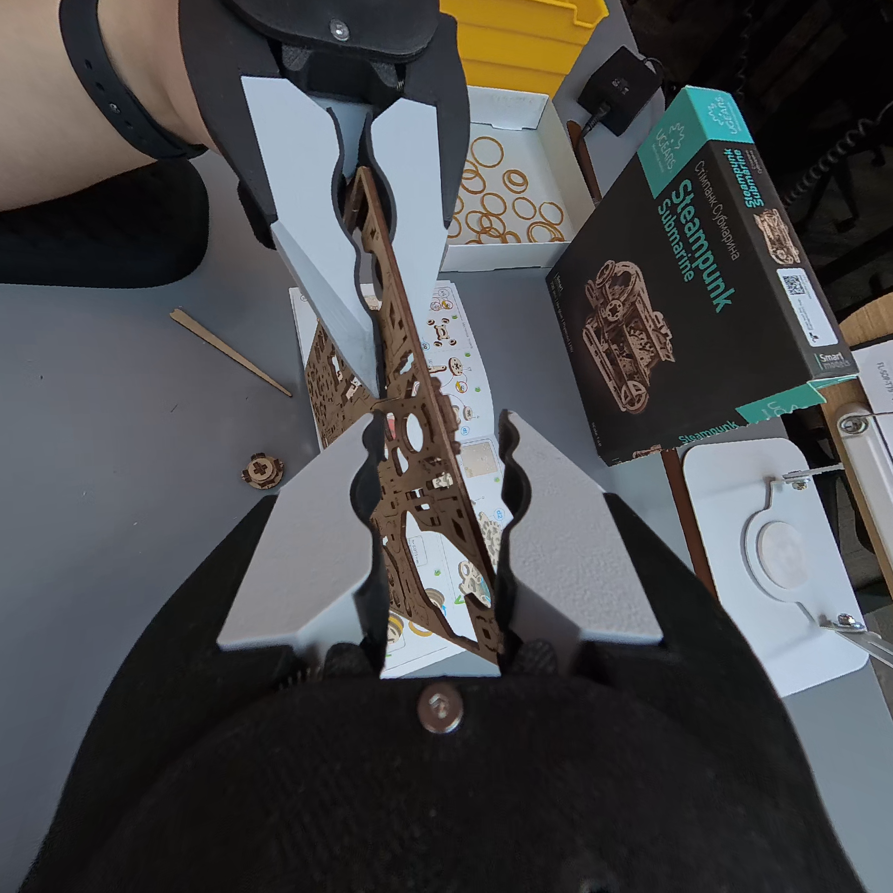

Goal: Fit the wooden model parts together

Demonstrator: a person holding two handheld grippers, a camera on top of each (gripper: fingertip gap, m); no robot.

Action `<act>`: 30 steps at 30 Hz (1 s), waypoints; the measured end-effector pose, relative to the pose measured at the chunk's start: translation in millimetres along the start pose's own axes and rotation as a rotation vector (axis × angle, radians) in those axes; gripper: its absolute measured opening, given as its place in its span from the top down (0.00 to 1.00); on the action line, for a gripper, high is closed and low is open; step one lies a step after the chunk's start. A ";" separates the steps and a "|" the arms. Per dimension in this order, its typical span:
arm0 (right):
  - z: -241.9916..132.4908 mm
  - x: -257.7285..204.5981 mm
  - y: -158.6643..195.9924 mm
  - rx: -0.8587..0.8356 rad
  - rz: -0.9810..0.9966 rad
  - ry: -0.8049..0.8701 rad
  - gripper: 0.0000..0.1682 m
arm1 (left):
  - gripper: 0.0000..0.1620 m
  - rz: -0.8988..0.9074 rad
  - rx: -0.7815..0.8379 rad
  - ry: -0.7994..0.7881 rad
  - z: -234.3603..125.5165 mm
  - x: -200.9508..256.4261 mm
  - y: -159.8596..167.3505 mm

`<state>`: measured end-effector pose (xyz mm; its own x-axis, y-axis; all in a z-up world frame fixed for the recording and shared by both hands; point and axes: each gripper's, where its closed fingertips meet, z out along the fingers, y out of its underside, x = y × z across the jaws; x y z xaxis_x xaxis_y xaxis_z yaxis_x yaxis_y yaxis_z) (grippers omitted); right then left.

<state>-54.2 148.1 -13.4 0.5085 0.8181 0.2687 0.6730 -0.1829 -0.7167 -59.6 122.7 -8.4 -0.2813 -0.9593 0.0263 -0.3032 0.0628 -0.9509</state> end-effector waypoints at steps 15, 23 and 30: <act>11.5 3.2 12.4 -0.115 -0.105 0.080 0.85 | 0.99 -0.058 -0.059 0.045 10.7 5.5 8.7; -9.4 6.6 -16.8 0.067 -0.007 0.071 0.78 | 1.00 -0.097 -0.005 0.017 -6.3 -3.8 0.5; -96.7 14.5 -76.9 0.524 0.064 0.079 0.76 | 1.00 -0.207 0.069 -0.032 -51.8 -20.0 -12.6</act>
<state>-46.6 121.3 107.9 0.5924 0.7670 0.2466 0.2909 0.0818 -0.9532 -97.3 155.3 19.1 -0.1901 -0.9581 0.2142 -0.2878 -0.1542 -0.9452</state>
